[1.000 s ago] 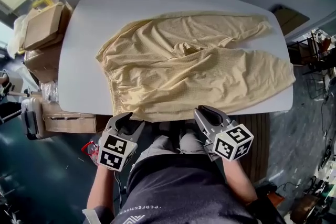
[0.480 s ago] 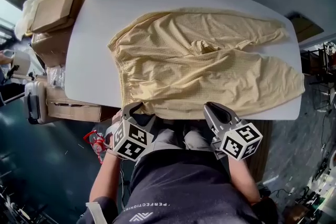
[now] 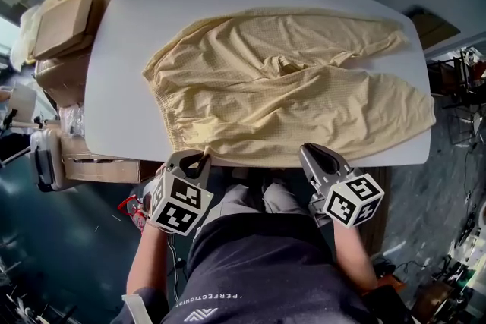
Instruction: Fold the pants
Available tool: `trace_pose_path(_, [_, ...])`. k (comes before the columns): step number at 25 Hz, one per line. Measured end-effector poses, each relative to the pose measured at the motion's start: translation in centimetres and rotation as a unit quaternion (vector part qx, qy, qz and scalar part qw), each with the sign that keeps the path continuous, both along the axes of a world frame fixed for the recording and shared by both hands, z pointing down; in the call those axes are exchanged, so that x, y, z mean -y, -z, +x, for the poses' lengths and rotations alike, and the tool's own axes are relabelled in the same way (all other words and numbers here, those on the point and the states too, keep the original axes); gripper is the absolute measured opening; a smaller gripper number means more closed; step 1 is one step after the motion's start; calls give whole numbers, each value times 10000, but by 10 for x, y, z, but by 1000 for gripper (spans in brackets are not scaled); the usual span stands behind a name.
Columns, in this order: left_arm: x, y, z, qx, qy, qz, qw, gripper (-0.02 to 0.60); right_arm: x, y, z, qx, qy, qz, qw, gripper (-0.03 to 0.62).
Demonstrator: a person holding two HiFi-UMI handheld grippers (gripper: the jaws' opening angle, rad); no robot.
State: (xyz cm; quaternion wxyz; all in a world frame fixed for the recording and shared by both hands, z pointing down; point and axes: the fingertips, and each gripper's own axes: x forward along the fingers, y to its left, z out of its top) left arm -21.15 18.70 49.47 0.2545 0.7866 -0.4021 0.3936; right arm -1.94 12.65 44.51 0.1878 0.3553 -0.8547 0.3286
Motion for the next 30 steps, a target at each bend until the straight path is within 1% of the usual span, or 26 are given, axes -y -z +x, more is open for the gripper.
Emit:
trace_pose_path(6, [27, 22, -2, 6, 113, 218, 9997, 23, 8, -2, 32, -184, -335, 42, 9993, 54])
trace_pose_path(9, [40, 28, -2, 158, 169, 285, 9993, 25, 14, -2, 52, -289, -449, 72, 9985, 61])
trace_pose_path(12, [54, 26, -1, 360, 179, 244, 9989, 23, 19, -6, 76, -464, -559, 102, 9973, 66])
trace_pose_path(18, [75, 27, 20, 532, 190, 129, 9983, 25, 29, -11, 145, -735, -905, 76, 9932, 83])
trace_pose_path(21, [89, 25, 30, 730, 228, 75, 9970, 25, 36, -14, 176, -947, -884, 83, 9915, 99])
trace_pose_path(24, [100, 22, 37, 901, 402, -42, 9951, 23, 42, -20, 213, -1251, -852, 51, 9885, 107])
trace_pose_path(27, [109, 18, 41, 1057, 595, -146, 9925, 25, 49, -23, 244, -1328, -860, -33, 9874, 117])
trace_pose_path(30, [116, 19, 47, 1096, 639, -166, 9918, 25, 56, -27, 263, -1452, -732, -72, 9867, 135])
